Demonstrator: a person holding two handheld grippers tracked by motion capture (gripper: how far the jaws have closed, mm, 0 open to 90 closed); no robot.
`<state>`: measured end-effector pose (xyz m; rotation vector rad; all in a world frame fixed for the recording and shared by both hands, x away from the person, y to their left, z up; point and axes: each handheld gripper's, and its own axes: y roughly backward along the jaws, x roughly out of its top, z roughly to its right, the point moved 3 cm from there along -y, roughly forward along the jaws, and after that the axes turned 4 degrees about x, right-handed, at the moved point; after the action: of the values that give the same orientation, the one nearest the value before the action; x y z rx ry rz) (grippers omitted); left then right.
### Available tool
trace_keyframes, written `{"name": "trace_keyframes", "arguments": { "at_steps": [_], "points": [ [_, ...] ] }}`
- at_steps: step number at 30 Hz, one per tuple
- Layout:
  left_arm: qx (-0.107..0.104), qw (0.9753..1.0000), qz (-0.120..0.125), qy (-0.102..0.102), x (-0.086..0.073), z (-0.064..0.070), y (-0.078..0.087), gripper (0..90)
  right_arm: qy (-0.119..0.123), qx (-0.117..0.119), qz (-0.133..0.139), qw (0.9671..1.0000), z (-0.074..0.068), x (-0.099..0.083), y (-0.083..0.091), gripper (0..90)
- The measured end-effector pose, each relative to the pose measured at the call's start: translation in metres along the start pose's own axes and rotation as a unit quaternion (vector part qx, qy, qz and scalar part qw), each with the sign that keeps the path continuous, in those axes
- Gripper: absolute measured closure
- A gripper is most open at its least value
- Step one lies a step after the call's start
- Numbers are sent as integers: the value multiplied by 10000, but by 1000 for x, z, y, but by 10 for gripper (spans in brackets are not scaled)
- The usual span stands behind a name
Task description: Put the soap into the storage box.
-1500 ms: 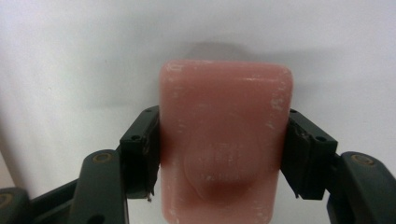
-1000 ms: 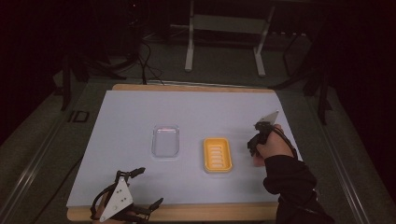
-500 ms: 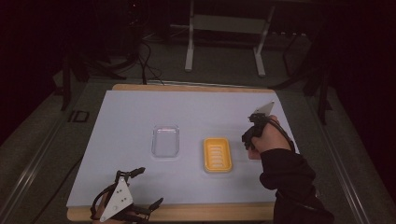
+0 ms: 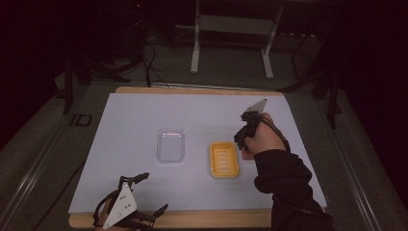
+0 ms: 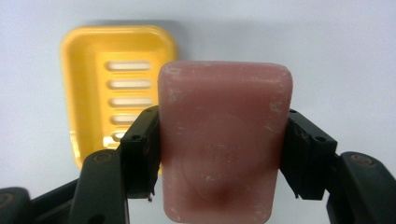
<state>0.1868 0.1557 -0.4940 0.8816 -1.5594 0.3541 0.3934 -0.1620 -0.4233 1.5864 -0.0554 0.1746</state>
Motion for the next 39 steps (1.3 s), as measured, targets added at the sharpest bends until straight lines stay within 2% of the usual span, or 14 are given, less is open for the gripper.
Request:
{"name": "trace_keyframes", "arguments": {
  "at_steps": [3, 8, 11, 12, 20, 29, 37, 39],
  "points": [
    [6, 10000, 8, 8, 0, 0, 0, 4, 43, 138, 60, 9999, -9, -1, 0, 377],
    [8, 10000, -15, -10, 0, 0, 0, 4, 61, 210, 68, 9997, -19, -3, -6, 377],
    [16, 10000, 4, 11, 0, 0, 0, 4, 60, 398, 161, 9991, -28, -4, -8, 377],
    [17, 10000, 5, 28, 0, 0, 0, 4, 45, 456, 280, 9986, -31, -4, -10, 377],
    [2, 10000, -15, 0, 0, 0, 0, 4, 145, 655, 117, 9977, -49, -11, -31, 376],
    [-3, 10000, -26, 0, -1, 0, 0, 4, 118, 717, -50, 9973, -54, -13, -54, 376],
    [7, 10000, -59, -36, -1, 0, -1, 4, 162, 594, -240, 9978, -56, -10, -73, 376],
    [1, 10000, -57, -37, -1, 1, -1, 4, 140, 624, -294, 9975, -54, -10, -79, 376]
  ]
}}
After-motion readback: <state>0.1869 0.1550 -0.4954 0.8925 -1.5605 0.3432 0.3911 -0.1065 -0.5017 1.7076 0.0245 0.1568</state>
